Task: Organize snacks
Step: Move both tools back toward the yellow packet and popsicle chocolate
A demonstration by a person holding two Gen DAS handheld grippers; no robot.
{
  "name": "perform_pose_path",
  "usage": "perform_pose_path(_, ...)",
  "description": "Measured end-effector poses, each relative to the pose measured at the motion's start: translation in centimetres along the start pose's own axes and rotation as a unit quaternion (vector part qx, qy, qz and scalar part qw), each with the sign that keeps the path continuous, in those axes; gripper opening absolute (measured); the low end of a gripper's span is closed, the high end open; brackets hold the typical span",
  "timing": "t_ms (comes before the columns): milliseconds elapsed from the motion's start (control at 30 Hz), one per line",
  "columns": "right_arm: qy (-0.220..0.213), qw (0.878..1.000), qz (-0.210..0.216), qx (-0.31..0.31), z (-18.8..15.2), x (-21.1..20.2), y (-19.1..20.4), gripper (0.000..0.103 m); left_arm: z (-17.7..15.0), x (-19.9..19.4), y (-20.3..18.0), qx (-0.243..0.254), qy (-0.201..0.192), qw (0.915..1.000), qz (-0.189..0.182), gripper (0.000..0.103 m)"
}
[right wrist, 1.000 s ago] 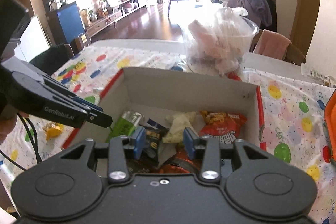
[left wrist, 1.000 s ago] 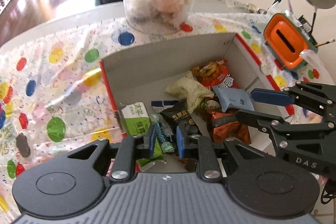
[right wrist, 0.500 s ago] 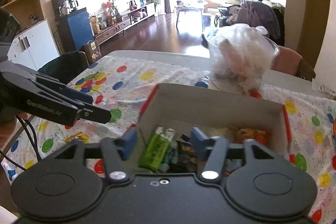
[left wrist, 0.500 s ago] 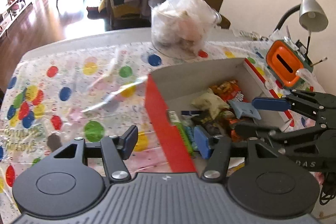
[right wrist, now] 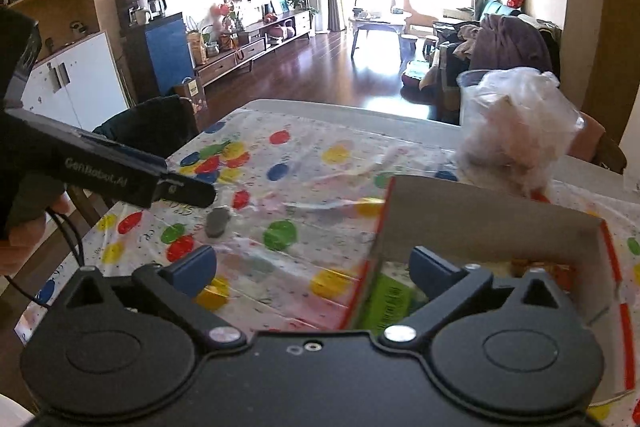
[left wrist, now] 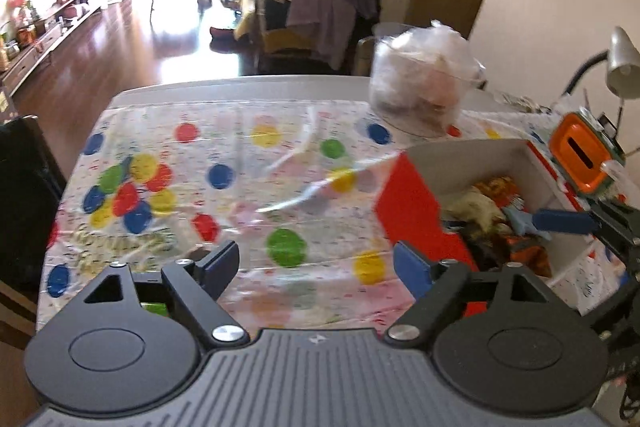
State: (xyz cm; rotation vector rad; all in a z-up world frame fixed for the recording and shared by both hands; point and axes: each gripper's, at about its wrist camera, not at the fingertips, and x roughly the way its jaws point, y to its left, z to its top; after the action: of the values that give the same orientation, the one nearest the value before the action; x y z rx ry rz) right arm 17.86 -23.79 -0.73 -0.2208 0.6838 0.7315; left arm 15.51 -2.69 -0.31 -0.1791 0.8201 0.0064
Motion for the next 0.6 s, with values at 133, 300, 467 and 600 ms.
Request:
perform_pose_path(133, 0.009, 1.0, 0.0, -0.02, 0.2, 1.4, 2.5, 0.103, -0.7, 0.2, 2.5, 0.002, -0.002, 1.0, 0.008, 0.085)
perform_pose_path(300, 0.022, 0.999, 0.009, -0.027, 0.6, 2.9, 4.3, 0.103, -1.9, 1.0, 5.1, 0.001, 0.005, 0.9999, 0.013, 0.085)
perform_pose_path(467, 0.053, 0.998, 0.03, -0.036, 0.0, 5.3, 6.3, 0.103, -2.0, 2.9, 7.8, -0.004, 0.028, 0.9995, 0.013, 0.085)
perform_pose_path(600, 0.085, 0.993, 0.052, -0.063, -1.0, 7.4, 8.0, 0.103, -1.7, 5.4, 9.7, -0.02, 0.064, 0.9977, 0.009, 0.085)
